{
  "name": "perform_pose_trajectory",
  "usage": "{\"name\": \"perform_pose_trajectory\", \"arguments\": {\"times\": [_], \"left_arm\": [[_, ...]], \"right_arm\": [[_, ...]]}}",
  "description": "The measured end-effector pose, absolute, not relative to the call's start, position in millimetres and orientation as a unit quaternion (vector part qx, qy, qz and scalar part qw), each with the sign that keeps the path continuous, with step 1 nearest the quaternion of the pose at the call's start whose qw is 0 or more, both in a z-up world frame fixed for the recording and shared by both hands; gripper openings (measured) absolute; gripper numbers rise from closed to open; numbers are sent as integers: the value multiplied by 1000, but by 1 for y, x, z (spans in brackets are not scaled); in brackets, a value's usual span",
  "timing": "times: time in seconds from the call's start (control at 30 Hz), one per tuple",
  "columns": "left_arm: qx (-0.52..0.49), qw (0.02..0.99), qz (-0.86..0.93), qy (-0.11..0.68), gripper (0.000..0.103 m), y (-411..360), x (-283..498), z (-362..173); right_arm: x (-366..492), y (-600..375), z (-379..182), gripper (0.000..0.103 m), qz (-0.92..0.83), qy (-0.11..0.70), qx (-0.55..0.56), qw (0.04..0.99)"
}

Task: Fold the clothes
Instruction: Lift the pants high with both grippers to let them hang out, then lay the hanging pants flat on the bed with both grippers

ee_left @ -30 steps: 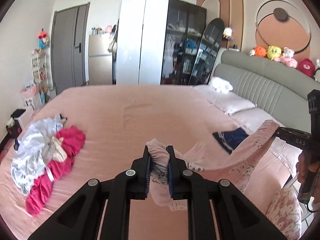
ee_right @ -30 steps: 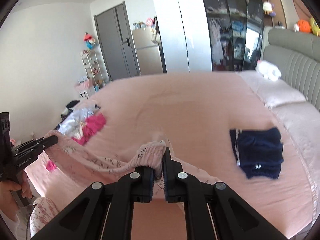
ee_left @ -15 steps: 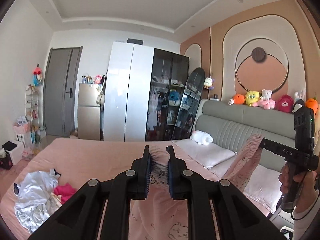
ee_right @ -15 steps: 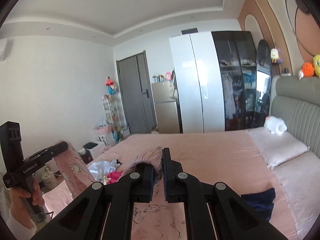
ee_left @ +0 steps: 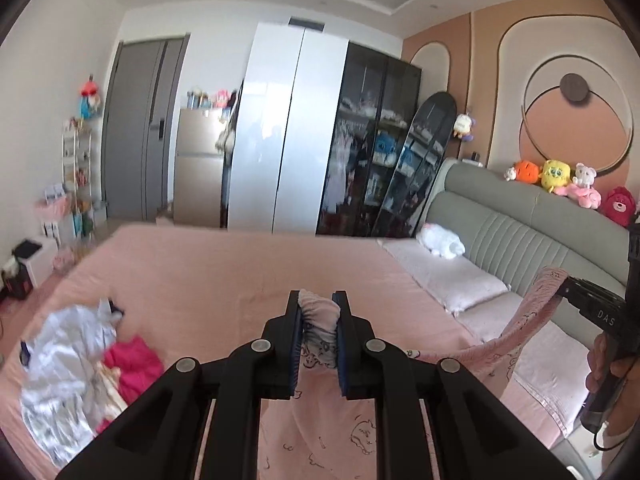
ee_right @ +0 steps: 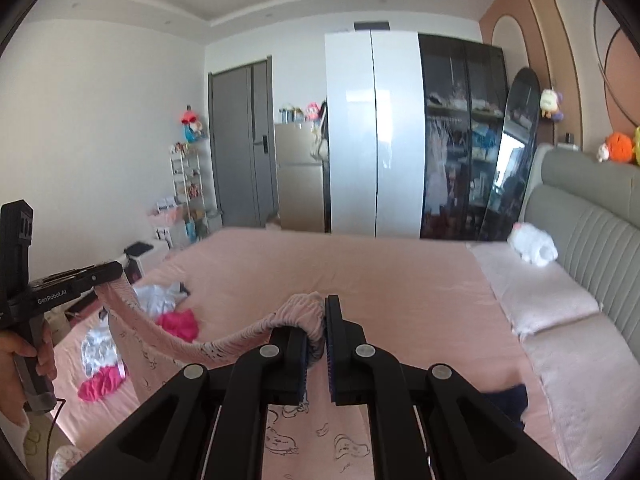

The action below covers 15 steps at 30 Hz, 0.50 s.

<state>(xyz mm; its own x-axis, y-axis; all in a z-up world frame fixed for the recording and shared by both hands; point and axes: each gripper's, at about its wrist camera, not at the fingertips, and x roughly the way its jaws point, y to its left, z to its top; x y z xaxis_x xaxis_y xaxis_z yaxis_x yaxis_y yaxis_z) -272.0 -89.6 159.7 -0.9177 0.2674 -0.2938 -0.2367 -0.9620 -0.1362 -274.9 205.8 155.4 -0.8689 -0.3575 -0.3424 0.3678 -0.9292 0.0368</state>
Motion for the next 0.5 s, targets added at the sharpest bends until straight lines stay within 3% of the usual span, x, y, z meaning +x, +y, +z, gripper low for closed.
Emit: {"name": "perform_pose_trajectory", "arguments": {"times": [0.1, 0.23, 0.3, 0.4, 0.5], "left_arm": [[-98, 112, 988, -32, 12, -94, -249, 203], [-134, 125, 980, -72, 13, -105, -222, 168], [-195, 116, 971, -75, 13, -101, -218, 113], [-341, 108, 925, -125, 13, -103, -228, -12], [-460, 78, 878, -107, 13, -93, -232, -129]], "right_arm": [[-265, 207, 191, 5, -976, 1, 117, 182], [-243, 216, 192, 5, -980, -25, 93, 176], [-224, 213, 149, 5, -977, -29, 131, 168], [-214, 210, 39, 5, -957, -38, 248, 145], [-210, 211, -36, 5, -935, -47, 326, 130]]}}
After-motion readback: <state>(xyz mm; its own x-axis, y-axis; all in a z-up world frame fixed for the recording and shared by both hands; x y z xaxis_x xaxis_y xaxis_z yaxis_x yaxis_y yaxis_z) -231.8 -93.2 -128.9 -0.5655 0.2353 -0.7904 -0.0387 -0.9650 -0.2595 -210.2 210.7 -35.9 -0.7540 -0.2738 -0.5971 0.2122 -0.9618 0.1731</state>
